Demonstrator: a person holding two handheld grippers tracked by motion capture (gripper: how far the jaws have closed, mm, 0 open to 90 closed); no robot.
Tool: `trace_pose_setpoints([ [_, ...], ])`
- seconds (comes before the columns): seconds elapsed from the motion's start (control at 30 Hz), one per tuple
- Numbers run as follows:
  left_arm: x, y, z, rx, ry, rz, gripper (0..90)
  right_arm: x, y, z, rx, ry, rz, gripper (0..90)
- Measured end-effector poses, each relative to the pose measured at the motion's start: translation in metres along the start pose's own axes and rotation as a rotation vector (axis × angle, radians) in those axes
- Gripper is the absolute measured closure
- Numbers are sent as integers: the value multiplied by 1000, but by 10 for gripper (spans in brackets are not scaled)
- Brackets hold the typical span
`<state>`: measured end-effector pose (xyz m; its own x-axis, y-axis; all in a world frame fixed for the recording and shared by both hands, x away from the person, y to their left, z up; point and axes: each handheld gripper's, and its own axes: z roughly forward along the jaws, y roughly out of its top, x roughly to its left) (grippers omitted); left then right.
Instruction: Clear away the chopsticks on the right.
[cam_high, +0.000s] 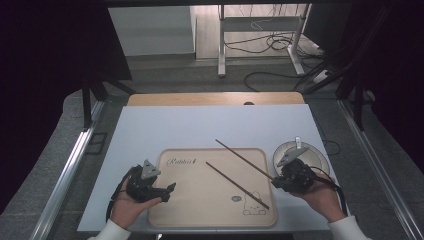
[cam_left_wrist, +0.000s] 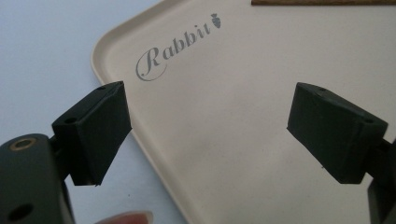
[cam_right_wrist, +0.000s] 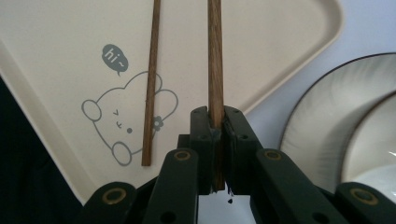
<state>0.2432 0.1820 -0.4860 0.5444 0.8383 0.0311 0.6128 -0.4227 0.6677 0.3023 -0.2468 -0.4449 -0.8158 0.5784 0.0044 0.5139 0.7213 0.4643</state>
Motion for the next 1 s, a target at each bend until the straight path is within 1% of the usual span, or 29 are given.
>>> trace_pose_setpoints([
  [0.07, 0, 0, 0, -2, 1, -2, 133, 4, 0, 7, 16, -16, 18, 827],
  [0.13, 0, 0, 0, -1, 1, -3, 133, 6, 0, 11, 22, -20, 26, 827],
  [0.37, 0, 0, 0, 2, 1, 2, 133, 10, -3, 24, 73, -8, 36, 826],
  [0.5, -1, 0, 0, 2, 1, 4, 133, 13, -4, 31, 101, 11, 19, 825],
  [0.57, -1, 0, 1, 1, 1, 3, 133, 15, -4, 35, 123, 9, 7, 825],
  [0.63, -1, 0, 1, 5, 1, 6, 133, 16, -4, 38, 132, 17, -8, 822],
  [0.7, 0, 0, 1, 5, 1, 6, 133, 17, -4, 39, 141, 21, -9, 805],
  [0.77, 0, 0, 1, 8, 1, 8, 133, 18, -4, 41, 148, 42, -18, 756],
  [0.8, 0, 0, 1, 8, 1, 8, 133, 19, -3, 40, 144, 51, -24, 711],
  [0.83, 0, 0, 1, 7, 1, 8, 133, 20, -2, 39, 135, 42, -32, 672],
  [0.9, 0, 0, 0, 6, 0, 6, 133, 22, 2, 34, 93, 23, -38, 591],
  [0.93, 0, 0, 0, 5, 1, 5, 133, 23, 6, 31, 61, 20, -41, 555],
  [0.97, 0, 0, 0, 4, 1, 6, 133, 26, 14, 27, 13, 21, -58, 513],
  [1.0, 0, 0, 0, 4, 2, 5, 133, 29, 19, 26, -7, 21, -68, 492],
])
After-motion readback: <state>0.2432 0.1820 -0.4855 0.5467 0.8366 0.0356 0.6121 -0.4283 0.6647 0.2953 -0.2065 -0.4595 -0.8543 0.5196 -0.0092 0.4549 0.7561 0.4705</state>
